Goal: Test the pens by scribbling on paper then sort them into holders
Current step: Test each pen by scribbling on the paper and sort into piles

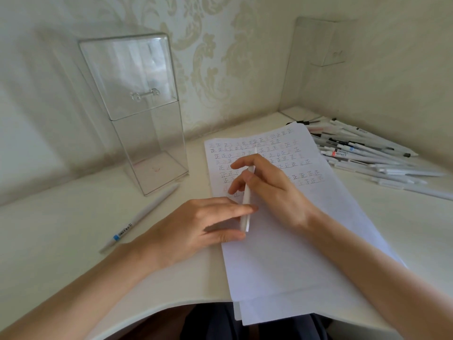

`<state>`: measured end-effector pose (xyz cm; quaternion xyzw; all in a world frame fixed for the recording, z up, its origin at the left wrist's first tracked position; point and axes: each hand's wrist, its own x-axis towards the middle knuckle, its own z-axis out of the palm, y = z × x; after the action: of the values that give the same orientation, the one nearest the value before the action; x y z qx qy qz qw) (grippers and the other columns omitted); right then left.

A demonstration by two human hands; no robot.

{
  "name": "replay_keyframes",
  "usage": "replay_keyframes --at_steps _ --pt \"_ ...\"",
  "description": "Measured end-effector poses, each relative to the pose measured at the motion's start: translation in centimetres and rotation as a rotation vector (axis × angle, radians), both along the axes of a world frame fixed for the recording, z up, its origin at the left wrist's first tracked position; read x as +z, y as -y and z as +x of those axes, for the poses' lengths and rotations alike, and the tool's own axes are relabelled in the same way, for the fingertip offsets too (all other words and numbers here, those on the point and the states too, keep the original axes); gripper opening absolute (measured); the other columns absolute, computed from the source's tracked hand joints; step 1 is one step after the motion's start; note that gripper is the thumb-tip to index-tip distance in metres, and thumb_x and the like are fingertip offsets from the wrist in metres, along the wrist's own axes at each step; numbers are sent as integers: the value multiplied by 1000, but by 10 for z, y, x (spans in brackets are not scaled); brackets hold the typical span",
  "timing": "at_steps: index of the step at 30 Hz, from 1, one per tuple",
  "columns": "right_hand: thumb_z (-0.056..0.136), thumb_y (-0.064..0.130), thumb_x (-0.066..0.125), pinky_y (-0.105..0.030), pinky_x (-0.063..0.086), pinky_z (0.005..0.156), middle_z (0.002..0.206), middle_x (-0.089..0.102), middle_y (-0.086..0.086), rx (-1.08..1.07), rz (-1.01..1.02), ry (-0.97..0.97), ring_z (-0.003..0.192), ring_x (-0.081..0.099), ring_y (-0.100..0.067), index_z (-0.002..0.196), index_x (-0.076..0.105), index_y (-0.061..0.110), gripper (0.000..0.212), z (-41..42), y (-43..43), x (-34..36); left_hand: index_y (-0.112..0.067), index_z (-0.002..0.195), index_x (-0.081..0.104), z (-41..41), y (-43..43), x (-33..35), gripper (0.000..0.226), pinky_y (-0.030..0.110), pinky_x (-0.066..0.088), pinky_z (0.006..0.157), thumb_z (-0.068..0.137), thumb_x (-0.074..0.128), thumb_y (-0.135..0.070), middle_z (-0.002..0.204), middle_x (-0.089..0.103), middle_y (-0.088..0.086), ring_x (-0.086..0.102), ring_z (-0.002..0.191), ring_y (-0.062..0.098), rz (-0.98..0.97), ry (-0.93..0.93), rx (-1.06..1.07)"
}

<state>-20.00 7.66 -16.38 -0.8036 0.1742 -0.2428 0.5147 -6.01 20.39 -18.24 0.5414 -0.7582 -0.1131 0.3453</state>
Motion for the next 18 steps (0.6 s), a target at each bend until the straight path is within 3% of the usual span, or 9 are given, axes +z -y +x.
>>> replay_keyframes --at_steps 4,7,10,12,14,16,18 --pt "101 19 42 -14 39 77 89 70 0 -31 -14 5 92 59 -12 109 55 29 18 1 3 1 -20 125 54 -1 1 1 36 25 48 82 92 51 -33 105 62 -4 60 96 7 -24 29 7" --pt "100 31 41 -13 42 81 93 71 5 -66 -43 -4 91 62 -3 123 49 38 26 1 3 5 -17 121 58 3 -2 6 37 18 46 84 88 54 -33 103 64 -7 60 95 2 -51 52 90" --pt "98 41 38 -16 42 88 97 70 9 -146 -88 -35 89 61 2 130 40 50 33 -1 5 6 -21 98 58 16 -10 14 27 11 40 73 80 54 -41 85 62 -12 57 81 1 -47 -42 339" --pt "99 43 37 -23 41 90 97 68 10 -179 -93 -64 92 59 0 131 39 52 33 0 8 3 -23 78 48 23 -14 14 21 18 37 61 80 52 -44 71 52 -13 49 67 4 -111 66 511" --pt "99 43 37 -24 40 87 98 67 12 -193 -119 -99 93 57 0 132 39 51 34 1 9 0 -23 72 43 24 -18 11 24 22 32 53 78 47 -46 66 45 -12 42 60 9 -118 185 633" --pt "98 42 37 -17 40 81 100 66 13 -191 -154 -129 91 56 3 132 40 49 35 2 10 -2 -23 74 47 22 -21 11 27 22 32 50 77 45 -50 71 46 -12 43 62 10 -101 242 713" --pt "99 39 38 -7 38 74 100 66 12 -191 -182 -148 87 56 4 132 43 44 34 2 12 -4 -24 88 57 20 -17 11 27 24 42 60 80 46 -48 88 54 -11 51 77 8 -92 291 682"
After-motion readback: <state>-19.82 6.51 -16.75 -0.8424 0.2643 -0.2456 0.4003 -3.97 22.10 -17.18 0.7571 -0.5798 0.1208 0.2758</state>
